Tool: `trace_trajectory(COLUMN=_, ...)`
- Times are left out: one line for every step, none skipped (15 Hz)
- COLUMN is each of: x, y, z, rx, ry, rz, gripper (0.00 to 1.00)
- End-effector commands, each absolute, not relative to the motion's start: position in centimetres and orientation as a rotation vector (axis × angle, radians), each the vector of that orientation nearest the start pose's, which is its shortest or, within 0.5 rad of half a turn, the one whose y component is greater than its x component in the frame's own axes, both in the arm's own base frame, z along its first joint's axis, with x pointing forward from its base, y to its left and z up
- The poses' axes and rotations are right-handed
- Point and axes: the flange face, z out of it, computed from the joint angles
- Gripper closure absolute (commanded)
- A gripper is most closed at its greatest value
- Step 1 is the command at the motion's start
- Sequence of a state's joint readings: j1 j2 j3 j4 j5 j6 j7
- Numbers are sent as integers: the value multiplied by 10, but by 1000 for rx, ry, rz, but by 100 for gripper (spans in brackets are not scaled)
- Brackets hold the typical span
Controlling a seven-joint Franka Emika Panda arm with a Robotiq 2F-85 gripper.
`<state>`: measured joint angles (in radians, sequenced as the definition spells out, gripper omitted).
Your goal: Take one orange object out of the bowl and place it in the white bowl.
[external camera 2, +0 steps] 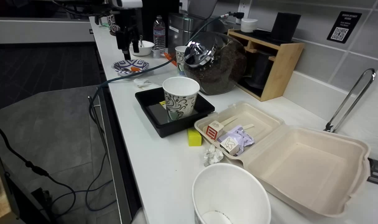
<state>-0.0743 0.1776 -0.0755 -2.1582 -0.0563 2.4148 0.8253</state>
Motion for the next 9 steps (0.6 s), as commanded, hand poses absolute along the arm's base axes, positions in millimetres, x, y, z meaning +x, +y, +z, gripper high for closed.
trace_trajectory(x=563, y=-88, z=318, rx=-2833, ry=1412, rz=-132, gripper=0)
trace_trajectory(x=564, y=-90, z=315, rx=-2839, ry=1406, rz=-126, gripper=0)
trace_trajectory(x=565, y=-90, z=314, rx=-2841, ry=1403, rz=-125, gripper=0)
trace_trajectory(x=567, y=-89, z=312, rx=-2845, ry=1412, rz=-132, gripper=0)
trace_trajectory(x=569, y=-88, z=306, rx=-2852, ry=1420, rz=-113, gripper=0)
trace_trajectory(x=570, y=-87, z=302, rx=-2850, ry=1431, rz=-112, gripper=0)
trace_trajectory(x=570, y=-86, z=296, rx=-2847, ry=1429, rz=-93, gripper=2)
trace_trajectory(x=570, y=-85, z=293, rx=-2843, ry=1426, rz=-75, gripper=14)
trace_trajectory(x=570, y=-84, z=290, rx=-2835, ry=1425, rz=-66, gripper=24)
